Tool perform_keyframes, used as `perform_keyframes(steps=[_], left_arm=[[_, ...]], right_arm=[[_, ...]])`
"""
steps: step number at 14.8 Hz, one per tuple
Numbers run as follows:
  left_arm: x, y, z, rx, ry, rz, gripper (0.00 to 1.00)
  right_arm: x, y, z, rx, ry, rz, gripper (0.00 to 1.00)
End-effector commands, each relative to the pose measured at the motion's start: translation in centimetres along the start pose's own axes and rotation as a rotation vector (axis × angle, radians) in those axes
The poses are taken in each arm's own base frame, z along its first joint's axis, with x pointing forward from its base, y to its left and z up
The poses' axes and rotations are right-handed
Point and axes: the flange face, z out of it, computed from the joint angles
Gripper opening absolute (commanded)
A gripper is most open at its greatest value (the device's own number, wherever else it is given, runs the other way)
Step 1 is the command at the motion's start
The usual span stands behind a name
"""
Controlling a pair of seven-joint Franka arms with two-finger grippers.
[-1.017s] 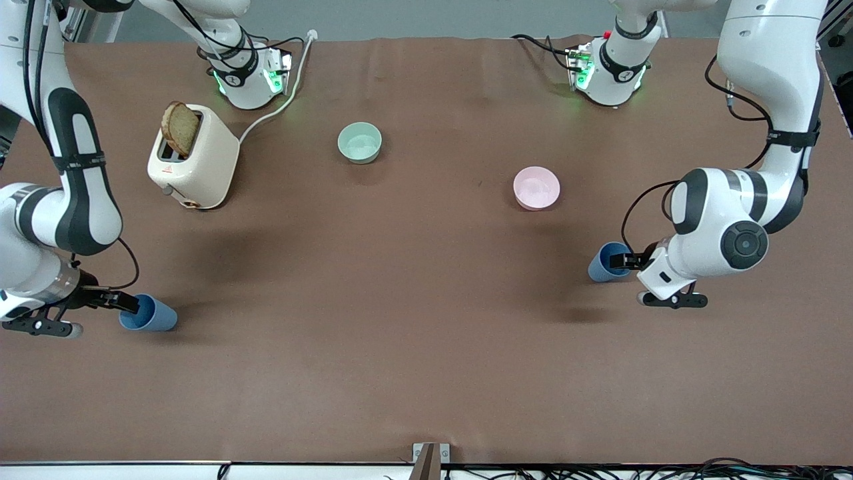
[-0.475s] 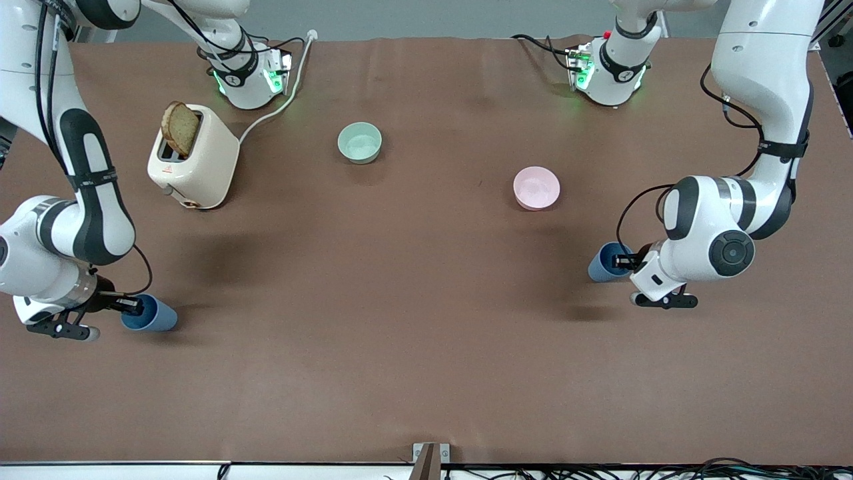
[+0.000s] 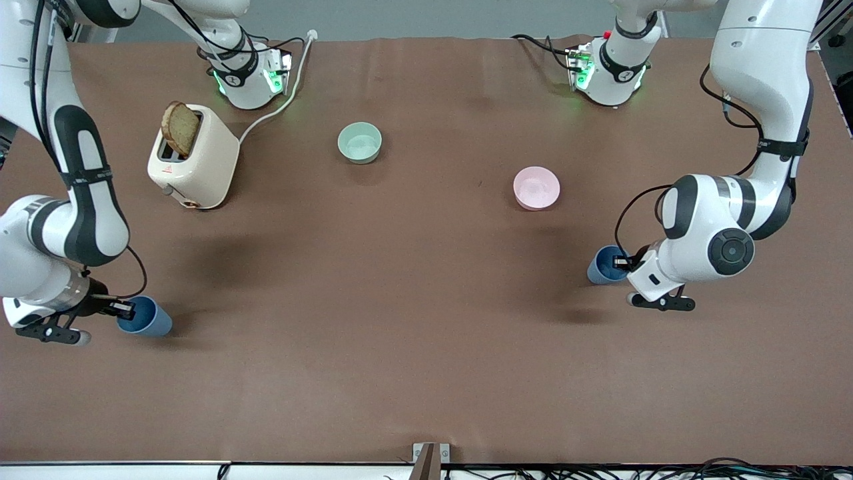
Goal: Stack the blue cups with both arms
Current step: 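Close the right gripper on its cup while the left gripper grasps the other, then carry the blue cup with the left gripper to the table middle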
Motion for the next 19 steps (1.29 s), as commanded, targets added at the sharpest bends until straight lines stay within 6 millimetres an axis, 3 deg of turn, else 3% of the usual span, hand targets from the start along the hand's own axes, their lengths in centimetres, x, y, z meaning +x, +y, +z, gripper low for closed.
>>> perform_keyframes(steps=[1, 3, 5, 6, 8, 12, 16, 19], left_arm=[[0.7, 2.6, -4.7, 0.007, 0.070, 0.103, 0.00], [1.9, 6.8, -10.3, -0.015, 0.085, 0.158, 0.00], [3.5, 11.8, -12.4, -0.045, 0.088, 0.228, 0.00], [3.9, 14.6, -11.9, -0.052, 0.089, 0.266, 0.00], [3.8, 22.3, -9.6, -0.041, 0.088, 0.334, 0.00], [3.0, 31.5, -4.7, -0.039, 0.119, 0.402, 0.00], [1.8, 37.2, -1.2, -0.044, 0.171, 0.481, 0.00], [0.8, 40.3, 1.2, -0.005, 0.202, 0.543, 0.00]], right_arm=[[-0.9, -0.8, -7.6, 0.037, 0.018, -0.009, 0.00], [-1.6, -1.0, -11.9, 0.045, 0.014, -0.015, 0.00], [-2.8, -1.9, -16.3, 0.049, 0.003, -0.035, 0.00], [-3.6, -2.3, -18.6, 0.050, -0.004, -0.045, 0.00], [-5.4, -2.7, -22.6, 0.059, -0.018, -0.052, 0.00], [-9.3, -4.4, -28.9, 0.073, -0.059, -0.076, 0.00], [-12.1, -4.4, -32.3, 0.079, -0.093, -0.075, 0.00], [-12.2, -4.4, -32.3, 0.078, -0.099, -0.075, 0.00]])
